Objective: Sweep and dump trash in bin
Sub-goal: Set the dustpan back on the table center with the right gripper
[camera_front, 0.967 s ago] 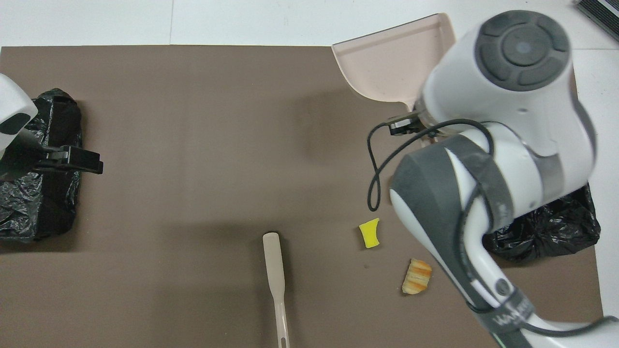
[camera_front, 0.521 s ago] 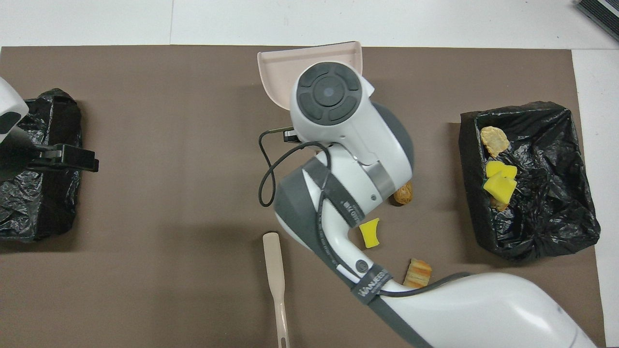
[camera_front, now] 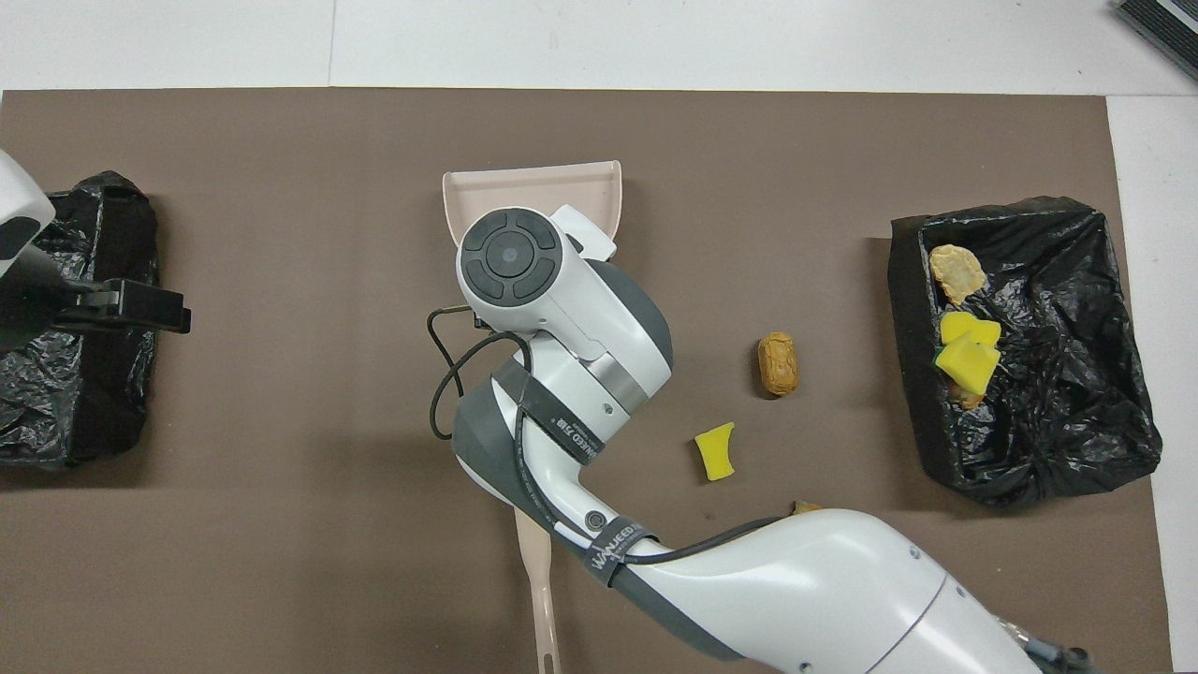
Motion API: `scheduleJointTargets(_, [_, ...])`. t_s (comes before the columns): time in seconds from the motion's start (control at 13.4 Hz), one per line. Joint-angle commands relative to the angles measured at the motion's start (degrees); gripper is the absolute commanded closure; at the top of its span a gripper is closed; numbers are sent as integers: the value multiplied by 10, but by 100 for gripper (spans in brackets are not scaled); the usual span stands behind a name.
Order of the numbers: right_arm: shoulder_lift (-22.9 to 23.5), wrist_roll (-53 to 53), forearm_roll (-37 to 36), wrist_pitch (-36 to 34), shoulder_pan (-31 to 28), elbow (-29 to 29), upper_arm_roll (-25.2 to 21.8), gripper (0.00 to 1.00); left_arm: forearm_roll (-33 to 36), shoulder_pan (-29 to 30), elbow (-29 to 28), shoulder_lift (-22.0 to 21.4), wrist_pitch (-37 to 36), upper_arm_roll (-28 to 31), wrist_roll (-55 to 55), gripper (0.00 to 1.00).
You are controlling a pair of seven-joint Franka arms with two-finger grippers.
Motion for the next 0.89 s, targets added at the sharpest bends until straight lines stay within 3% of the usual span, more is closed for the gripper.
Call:
scheduleJointTargets(0.0, [6, 43, 18, 45, 12, -18, -2, 100, 9, 4, -2, -5, 3, -3, -6, 0])
scheduleJointTargets(0.15, [5, 43, 19, 46, 12, -25, -1, 100, 9, 4, -2, -5, 3, -3, -6, 0])
scheduleJointTargets(0.3, [3, 43, 17, 50, 11, -41, -1, 86, 9, 4, -2, -5, 3, -3, -6, 0])
scheduleJointTargets(0.37, [2, 39, 18, 45, 10, -44, -1, 71, 9, 4, -2, -5, 3, -3, -6, 0])
scheduleJointTargets(0.52, [2, 42, 42, 45, 2, -44, -2, 49, 10, 4, -2, -5, 3, -3, -6, 0])
scheduleJointTargets(0.74, [-6, 45, 44, 48, -9, -41, -5, 27, 10, 4, -2, -5, 3, -3, -6, 0])
scheduleJointTargets(0.82, [-19, 45, 41, 49, -21, -41, -5, 12, 10, 4, -2, -5, 3, -3, -6, 0])
